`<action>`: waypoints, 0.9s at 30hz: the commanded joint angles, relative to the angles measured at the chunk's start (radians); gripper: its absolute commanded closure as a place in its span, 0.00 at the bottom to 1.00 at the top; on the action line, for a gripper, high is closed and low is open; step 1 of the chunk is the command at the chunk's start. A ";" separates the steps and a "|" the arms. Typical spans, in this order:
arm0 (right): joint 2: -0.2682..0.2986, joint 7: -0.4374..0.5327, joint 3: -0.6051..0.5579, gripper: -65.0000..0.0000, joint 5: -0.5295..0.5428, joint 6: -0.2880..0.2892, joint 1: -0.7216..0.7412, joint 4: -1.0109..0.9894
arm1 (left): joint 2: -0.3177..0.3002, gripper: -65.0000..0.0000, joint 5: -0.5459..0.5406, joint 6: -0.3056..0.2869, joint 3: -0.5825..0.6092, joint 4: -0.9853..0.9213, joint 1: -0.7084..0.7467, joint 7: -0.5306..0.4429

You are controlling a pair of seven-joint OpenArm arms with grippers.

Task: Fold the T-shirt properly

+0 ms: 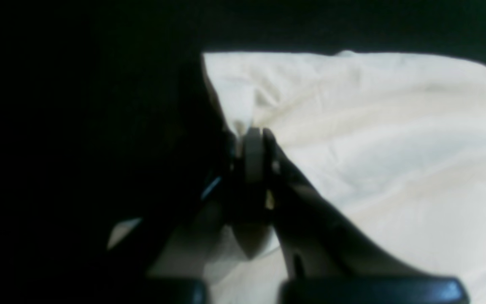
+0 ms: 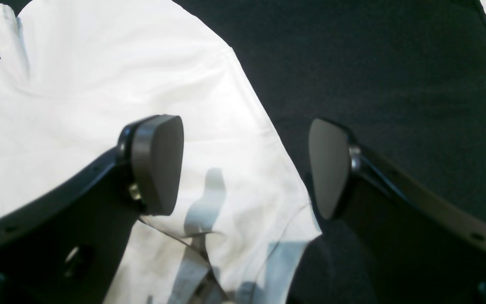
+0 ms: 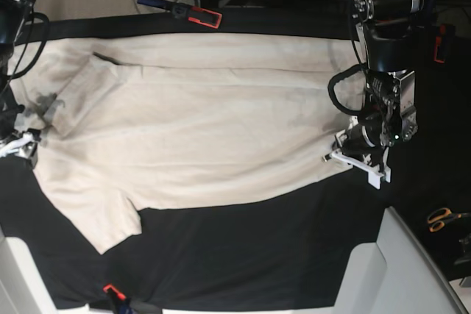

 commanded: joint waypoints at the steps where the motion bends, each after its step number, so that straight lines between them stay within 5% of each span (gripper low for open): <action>1: 0.022 0.028 0.003 0.32 0.007 0.000 0.017 0.018 | -0.016 1.00 0.004 0.001 -0.002 0.027 0.001 0.021; 17: 0.027 0.028 0.003 0.31 0.007 0.000 0.074 -0.011 | -0.053 1.00 0.002 0.003 -0.004 0.222 0.038 0.073; 27: 0.120 -0.047 0.003 0.23 0.006 0.001 0.425 -0.468 | -0.061 1.00 0.002 0.003 -0.004 0.223 0.040 0.084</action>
